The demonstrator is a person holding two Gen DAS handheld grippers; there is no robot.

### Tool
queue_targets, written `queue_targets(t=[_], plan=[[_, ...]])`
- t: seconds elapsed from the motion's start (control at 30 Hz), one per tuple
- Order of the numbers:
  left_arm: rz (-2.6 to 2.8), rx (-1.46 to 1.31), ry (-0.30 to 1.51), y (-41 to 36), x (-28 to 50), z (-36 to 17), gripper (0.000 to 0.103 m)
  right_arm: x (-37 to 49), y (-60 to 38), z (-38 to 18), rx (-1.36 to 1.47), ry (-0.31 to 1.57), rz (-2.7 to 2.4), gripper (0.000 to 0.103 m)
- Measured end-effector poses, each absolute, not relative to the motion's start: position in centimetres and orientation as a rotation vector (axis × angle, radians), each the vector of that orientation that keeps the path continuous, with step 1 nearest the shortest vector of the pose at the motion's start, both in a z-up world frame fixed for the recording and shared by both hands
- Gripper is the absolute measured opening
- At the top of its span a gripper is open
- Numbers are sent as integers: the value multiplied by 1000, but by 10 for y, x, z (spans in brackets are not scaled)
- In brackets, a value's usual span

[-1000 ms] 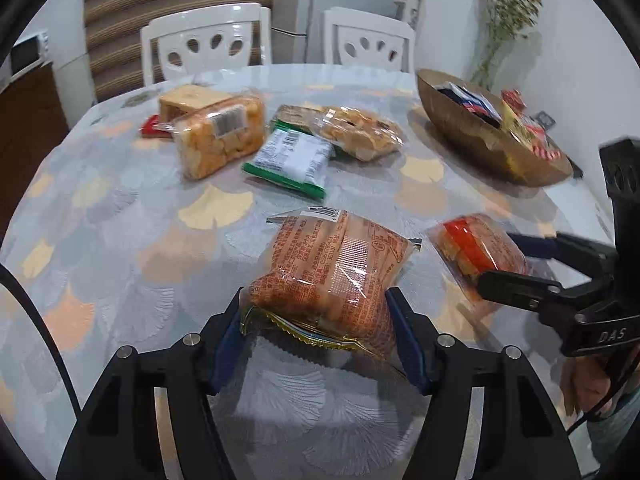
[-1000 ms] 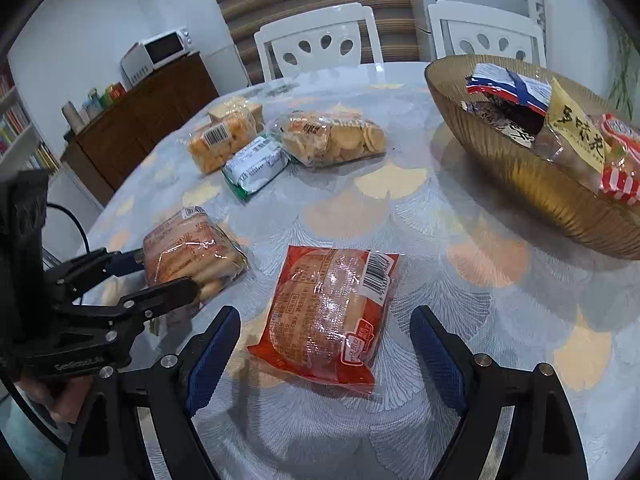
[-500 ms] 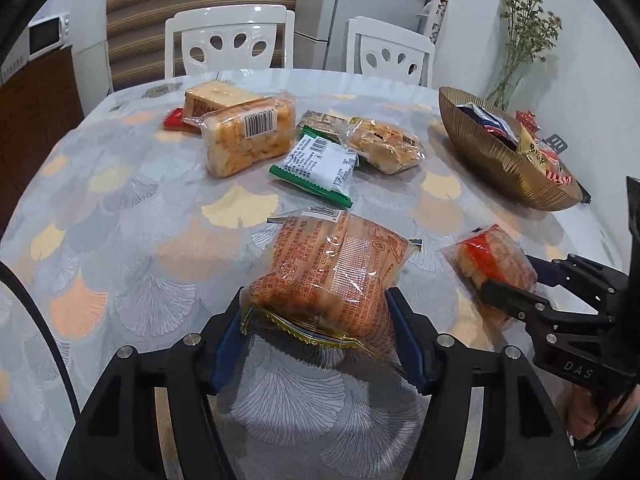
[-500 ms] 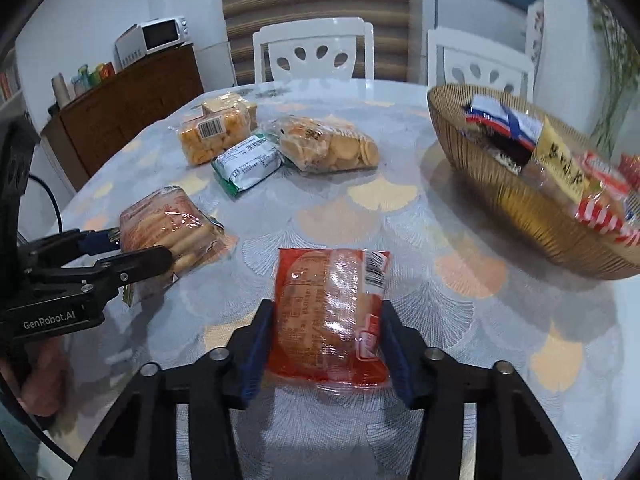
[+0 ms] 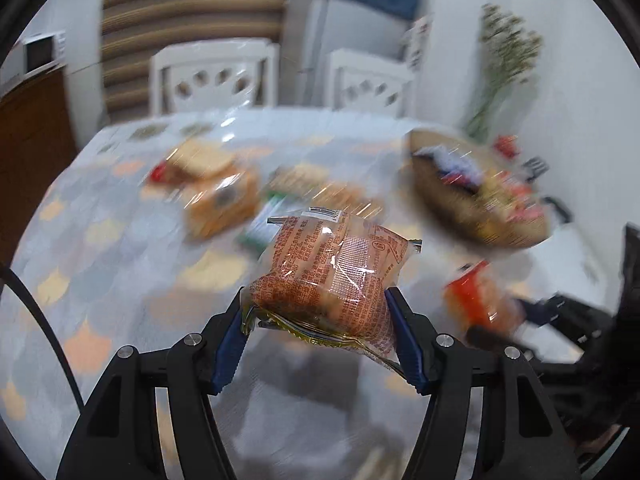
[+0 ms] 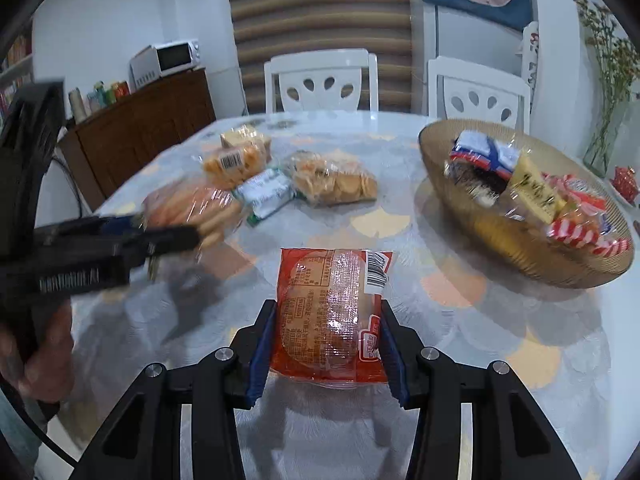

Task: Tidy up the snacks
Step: 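Carry both bags over the brown bowl and open both tools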

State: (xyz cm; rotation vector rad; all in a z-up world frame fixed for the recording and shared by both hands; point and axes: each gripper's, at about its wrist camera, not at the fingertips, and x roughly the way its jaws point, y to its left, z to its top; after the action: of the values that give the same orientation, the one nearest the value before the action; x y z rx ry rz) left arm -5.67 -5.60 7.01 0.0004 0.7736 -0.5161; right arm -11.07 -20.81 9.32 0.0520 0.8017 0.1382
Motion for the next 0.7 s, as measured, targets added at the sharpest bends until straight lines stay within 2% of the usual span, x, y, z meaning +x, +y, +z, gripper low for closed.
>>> queue_targets(t=[0.33,0.7], plan=[[-676,12,710,-141,-15,121,63,-118,-300,165,195,633,-53,46],[-725,-35,772,-231,34,125,63,-56,-384,198,338,611,-272,46]])
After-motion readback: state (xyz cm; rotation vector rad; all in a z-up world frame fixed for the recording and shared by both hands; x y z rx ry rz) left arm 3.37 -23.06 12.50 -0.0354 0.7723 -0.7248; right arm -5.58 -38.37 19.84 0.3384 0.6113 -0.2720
